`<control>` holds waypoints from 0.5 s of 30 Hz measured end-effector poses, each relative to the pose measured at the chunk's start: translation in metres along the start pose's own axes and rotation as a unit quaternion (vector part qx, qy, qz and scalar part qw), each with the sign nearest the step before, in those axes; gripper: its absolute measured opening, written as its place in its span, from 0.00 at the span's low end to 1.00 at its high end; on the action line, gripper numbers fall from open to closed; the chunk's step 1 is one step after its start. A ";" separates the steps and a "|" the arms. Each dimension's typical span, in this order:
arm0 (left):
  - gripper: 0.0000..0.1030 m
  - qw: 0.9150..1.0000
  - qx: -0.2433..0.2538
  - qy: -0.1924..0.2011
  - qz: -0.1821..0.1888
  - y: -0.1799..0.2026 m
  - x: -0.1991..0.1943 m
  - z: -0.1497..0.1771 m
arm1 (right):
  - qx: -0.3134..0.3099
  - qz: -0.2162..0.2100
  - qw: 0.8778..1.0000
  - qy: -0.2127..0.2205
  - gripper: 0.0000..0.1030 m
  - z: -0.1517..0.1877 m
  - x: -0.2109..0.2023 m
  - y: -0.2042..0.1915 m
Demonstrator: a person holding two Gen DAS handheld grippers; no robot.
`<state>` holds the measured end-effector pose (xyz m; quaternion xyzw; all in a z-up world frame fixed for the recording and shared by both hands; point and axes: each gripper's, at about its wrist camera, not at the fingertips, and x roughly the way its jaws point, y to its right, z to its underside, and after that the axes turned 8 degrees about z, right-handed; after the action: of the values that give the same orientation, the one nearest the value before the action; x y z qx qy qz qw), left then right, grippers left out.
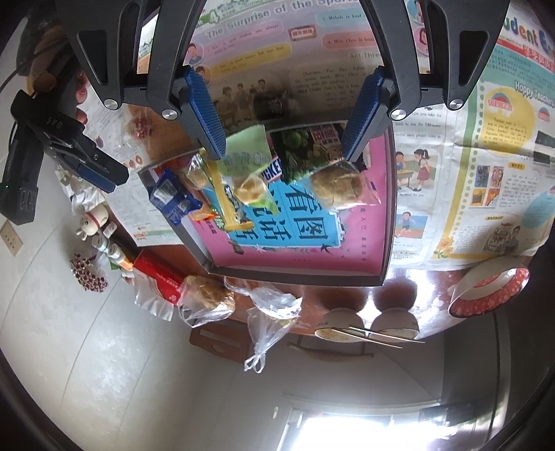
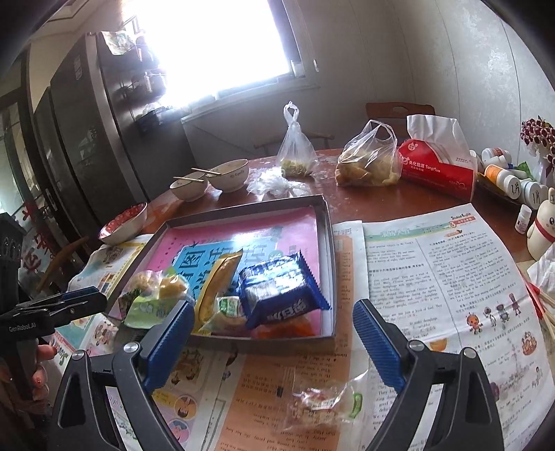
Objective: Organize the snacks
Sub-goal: 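Grasp the clear green-labelled pastry bag with the right tool while the left tool grasps the dark brown snack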
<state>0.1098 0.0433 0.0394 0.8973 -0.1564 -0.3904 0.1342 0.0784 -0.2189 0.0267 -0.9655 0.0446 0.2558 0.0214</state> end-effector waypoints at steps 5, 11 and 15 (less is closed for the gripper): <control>0.69 1.000 0.006 -0.004 -0.002 0.003 -0.003 0.006 | 0.001 0.006 1.000 -0.002 0.90 0.007 -0.006 0.001; 0.69 1.000 0.012 -0.012 -0.001 0.008 -0.002 0.013 | -0.007 0.010 1.000 -0.005 0.90 0.017 -0.012 -0.001; 0.69 1.000 0.015 -0.021 0.003 0.013 0.001 0.018 | -0.012 0.016 1.000 -0.010 0.90 0.024 -0.014 -0.003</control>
<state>0.0948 0.0293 0.0315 0.8902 -0.1681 -0.4065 0.1182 0.0546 -0.2132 0.0134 -0.9622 0.0568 0.2661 0.0058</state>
